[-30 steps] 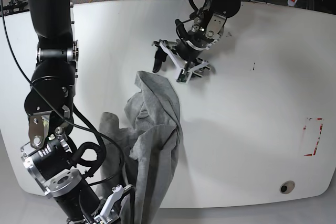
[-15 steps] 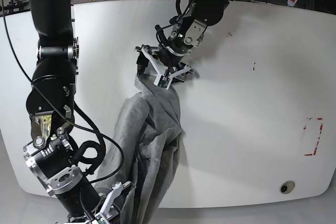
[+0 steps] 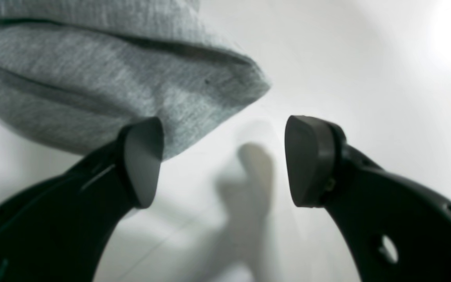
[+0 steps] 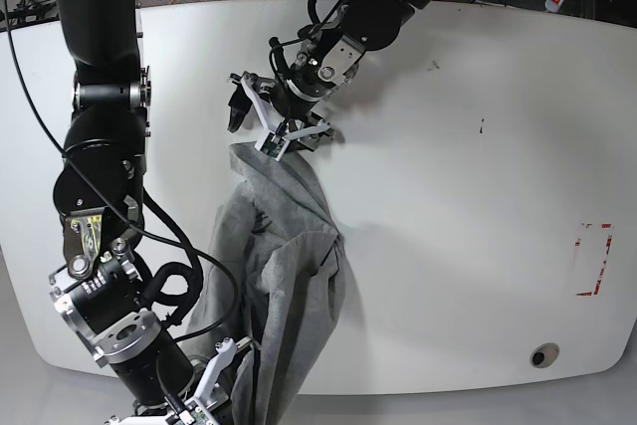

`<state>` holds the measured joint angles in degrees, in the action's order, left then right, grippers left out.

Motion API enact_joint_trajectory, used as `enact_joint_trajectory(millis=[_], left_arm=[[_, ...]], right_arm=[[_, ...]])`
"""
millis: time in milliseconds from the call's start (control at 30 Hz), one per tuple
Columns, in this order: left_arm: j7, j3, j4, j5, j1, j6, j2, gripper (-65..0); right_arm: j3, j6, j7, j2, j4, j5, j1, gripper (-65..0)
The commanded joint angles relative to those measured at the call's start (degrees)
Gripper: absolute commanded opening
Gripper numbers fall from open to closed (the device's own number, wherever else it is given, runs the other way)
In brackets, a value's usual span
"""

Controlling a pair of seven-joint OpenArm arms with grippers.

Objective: Fold the T-shirt properly
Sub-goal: 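Grasp another edge of the hanging shirt with the left gripper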

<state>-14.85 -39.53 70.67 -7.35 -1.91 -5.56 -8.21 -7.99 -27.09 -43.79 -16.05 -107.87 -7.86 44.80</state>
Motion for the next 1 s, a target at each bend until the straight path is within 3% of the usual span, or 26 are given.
enact_joint_trajectory(millis=[0,100,267,467,667,967], left_arm=[[0.3,-0.78,1.63,-0.43,-0.51,-0.11,-0.79,-19.9],[0.3,-0.78,1.63,-0.25,-0.51,-0.2,-0.79,-20.0],[-0.05,-0.43,0.67,-0.25,-0.59,-5.65,-0.79,-19.9],[-0.14,6.69,-1.36,-0.34,-0.51,-5.47,-0.54,-19.7],[-0.31,11.88,-0.83,-0.51,-0.15,-5.47,4.03,-19.7],[-6.82,14.78,14.73,-2.54,4.15,-5.38,12.91,-19.7]], right_arm=[[0.38,0.59,1.64,-0.34,-0.56,-0.19,2.11,-65.0],[0.38,0.59,1.64,-0.34,-0.74,-0.19,1.58,-65.0],[0.38,0.5,1.64,-0.34,-0.83,-0.19,0.7,-65.0],[0.38,0.5,1.64,-1.31,-0.83,-0.45,0.35,-65.0],[0.38,0.5,1.64,-1.48,-0.83,-0.54,0.35,-65.0],[0.38,0.5,1.64,-1.31,-0.83,-0.54,-0.18,-65.0]])
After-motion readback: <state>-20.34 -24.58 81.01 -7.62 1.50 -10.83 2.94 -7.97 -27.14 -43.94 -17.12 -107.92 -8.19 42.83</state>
